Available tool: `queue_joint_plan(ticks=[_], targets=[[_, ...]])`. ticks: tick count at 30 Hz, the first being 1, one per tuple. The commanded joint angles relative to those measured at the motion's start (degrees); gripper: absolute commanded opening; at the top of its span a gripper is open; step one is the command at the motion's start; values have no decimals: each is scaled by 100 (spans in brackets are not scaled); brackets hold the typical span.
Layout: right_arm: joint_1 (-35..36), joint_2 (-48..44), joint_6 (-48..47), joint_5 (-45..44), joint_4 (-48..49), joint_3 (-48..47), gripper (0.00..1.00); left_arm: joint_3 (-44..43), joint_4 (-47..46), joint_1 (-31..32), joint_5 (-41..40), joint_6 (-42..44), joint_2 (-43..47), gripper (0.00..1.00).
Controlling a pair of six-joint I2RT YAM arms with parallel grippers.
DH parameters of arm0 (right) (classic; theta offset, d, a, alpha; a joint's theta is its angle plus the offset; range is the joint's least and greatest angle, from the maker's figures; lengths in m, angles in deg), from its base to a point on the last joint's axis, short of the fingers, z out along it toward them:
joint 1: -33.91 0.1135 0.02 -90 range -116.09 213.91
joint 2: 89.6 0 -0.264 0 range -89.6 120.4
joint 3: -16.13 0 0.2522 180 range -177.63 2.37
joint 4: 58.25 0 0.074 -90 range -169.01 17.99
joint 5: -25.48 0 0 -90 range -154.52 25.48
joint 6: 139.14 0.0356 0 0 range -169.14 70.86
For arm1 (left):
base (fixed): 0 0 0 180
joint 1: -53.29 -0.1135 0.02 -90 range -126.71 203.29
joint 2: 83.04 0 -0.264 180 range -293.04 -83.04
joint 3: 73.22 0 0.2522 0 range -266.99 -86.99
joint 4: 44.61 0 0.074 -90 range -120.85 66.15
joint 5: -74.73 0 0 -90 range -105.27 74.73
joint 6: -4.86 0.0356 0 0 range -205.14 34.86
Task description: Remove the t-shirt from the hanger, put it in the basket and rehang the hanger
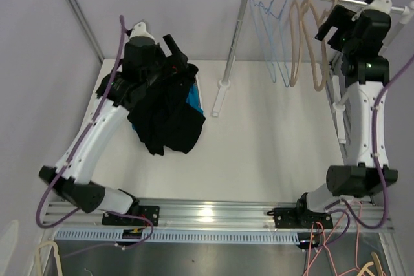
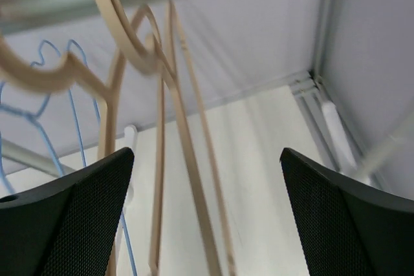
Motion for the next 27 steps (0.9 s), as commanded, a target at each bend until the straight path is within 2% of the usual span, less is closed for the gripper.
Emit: queue_joint_plan(ticks=[1,3,6,8,11,12,14,15,17,18,22,27], targets=[[14,-1306,-42,-703,197,980,99,472,-361,72,-198,359,1045,99],[14,-1693,-34,-1037,120,1266,100,694,-441,72,-13,456,1528,100],[75,-2186,45,-1407,-565,1477,99,1335,-494,72,127,491,2240,100],[137,-2809,211,-1407,-663,2159,100,1993,-590,81,346,465,2609,100],[242,-3863,563,-751,-470,2978,100,2724,-800,107,689,456,3391,99],[268,-4144,694,-113,-400,3573,99,3335,-854,133,934,413,3576,100],[330,-5002,1019,794,74,4269,99,3743,-960,177,1137,412,4112,99],[339,-5269,1186,1356,188,4899,99,4250,-951,221,1217,360,4253,100],[348,-6049,1530,1834,575,5527,99,4683,-925,256,1296,333,4658,99],[339,-6272,1618,1949,628,6026,100,4912,-881,291,1323,281,4781,99],[339,-6994,1610,2363,411,6697,100,5501,-820,301,1367,263,5370,100],[348,-7249,1285,2346,-170,6866,100,5731,-688,318,1305,272,5862,100]])
